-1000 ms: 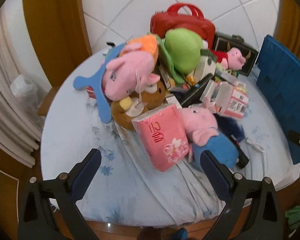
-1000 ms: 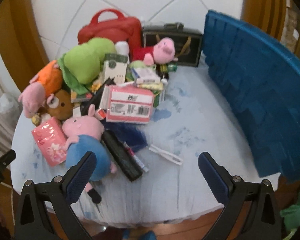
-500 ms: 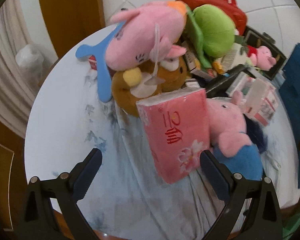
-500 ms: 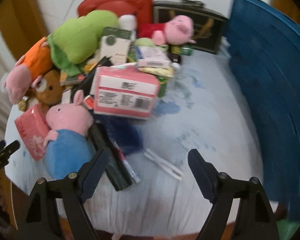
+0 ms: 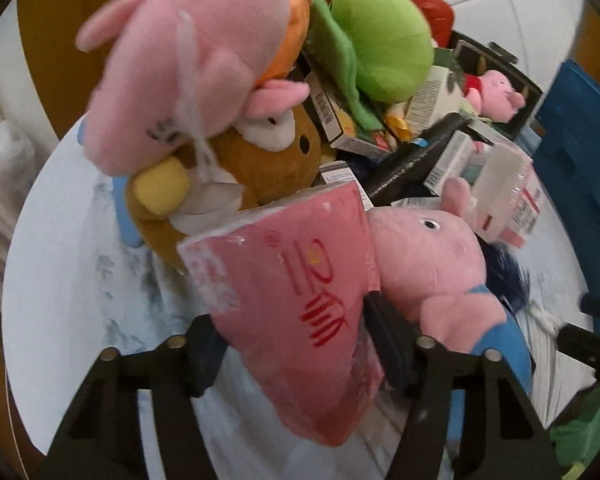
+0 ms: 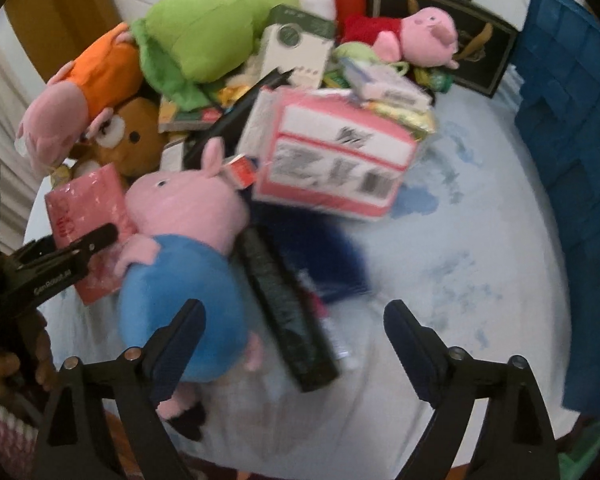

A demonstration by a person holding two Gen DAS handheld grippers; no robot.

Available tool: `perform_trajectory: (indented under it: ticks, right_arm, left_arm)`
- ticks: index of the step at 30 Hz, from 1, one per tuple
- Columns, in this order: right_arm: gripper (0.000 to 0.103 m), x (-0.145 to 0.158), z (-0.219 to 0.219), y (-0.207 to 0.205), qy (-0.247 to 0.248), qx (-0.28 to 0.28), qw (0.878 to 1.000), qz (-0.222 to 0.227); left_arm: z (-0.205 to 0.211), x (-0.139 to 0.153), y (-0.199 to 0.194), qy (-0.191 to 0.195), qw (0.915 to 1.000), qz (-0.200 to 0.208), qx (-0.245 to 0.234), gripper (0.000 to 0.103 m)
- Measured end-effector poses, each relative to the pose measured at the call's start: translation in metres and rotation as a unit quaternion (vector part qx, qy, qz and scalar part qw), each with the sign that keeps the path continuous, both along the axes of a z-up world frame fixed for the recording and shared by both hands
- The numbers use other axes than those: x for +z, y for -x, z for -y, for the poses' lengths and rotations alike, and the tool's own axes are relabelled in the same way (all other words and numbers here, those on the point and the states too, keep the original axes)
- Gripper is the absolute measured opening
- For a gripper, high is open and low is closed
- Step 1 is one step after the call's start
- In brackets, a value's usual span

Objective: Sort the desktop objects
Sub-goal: 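Grasp the pink tissue pack with the left tool while the right grasps the blue-bodied pig plush, then carry the tissue pack and pig plush toward the blue crate with both tools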

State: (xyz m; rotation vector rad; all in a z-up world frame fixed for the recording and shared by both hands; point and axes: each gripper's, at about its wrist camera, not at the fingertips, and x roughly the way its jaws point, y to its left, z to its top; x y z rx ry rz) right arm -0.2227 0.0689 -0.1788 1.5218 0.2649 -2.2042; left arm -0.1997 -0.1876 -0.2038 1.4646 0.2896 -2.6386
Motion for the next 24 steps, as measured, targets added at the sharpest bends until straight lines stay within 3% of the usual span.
perform_trajectory:
  ticks: [7, 11, 13, 18, 20, 22, 24]
  right_arm:
    - [0.091, -0.01, 0.048, -0.01, -0.001, 0.008, 1.0, 0.024]
    - [0.095, -0.02, 0.063, -0.01, -0.008, 0.005, 0.999, 0.042]
    - [0.102, -0.032, 0.074, -0.011, -0.028, 0.006, 0.998, 0.057]
    - [0.103, -0.05, 0.086, -0.007, -0.017, 0.006, 0.997, 0.081]
    - [0.097, -0.064, 0.094, -0.009, 0.006, 0.003, 0.995, 0.104]
    - [0.082, -0.055, 0.095, -0.016, 0.009, 0.003, 0.997, 0.082]
    - [0.079, -0.04, 0.093, -0.022, 0.018, 0.003, 0.998, 0.066]
  left_arm:
    - [0.009, 0.018, -0.034, 0.096, 0.9946, 0.031, -0.023, 0.059]
    - [0.011, 0.009, -0.029, 0.091, 0.9946, 0.035, -0.034, 0.059]
    - [0.01, 0.01, -0.027, 0.094, 0.9944, 0.031, -0.039, 0.059]
    - [0.006, 0.009, -0.026, 0.094, 0.9939, 0.025, -0.051, 0.059]
    - [0.006, 0.012, -0.029, 0.093, 0.994, 0.024, -0.054, 0.059]
    - [0.006, 0.016, -0.032, 0.091, 0.9941, 0.019, -0.055, 0.059]
    - [0.005, 0.024, -0.035, 0.094, 0.9938, 0.009, -0.06, 0.059]
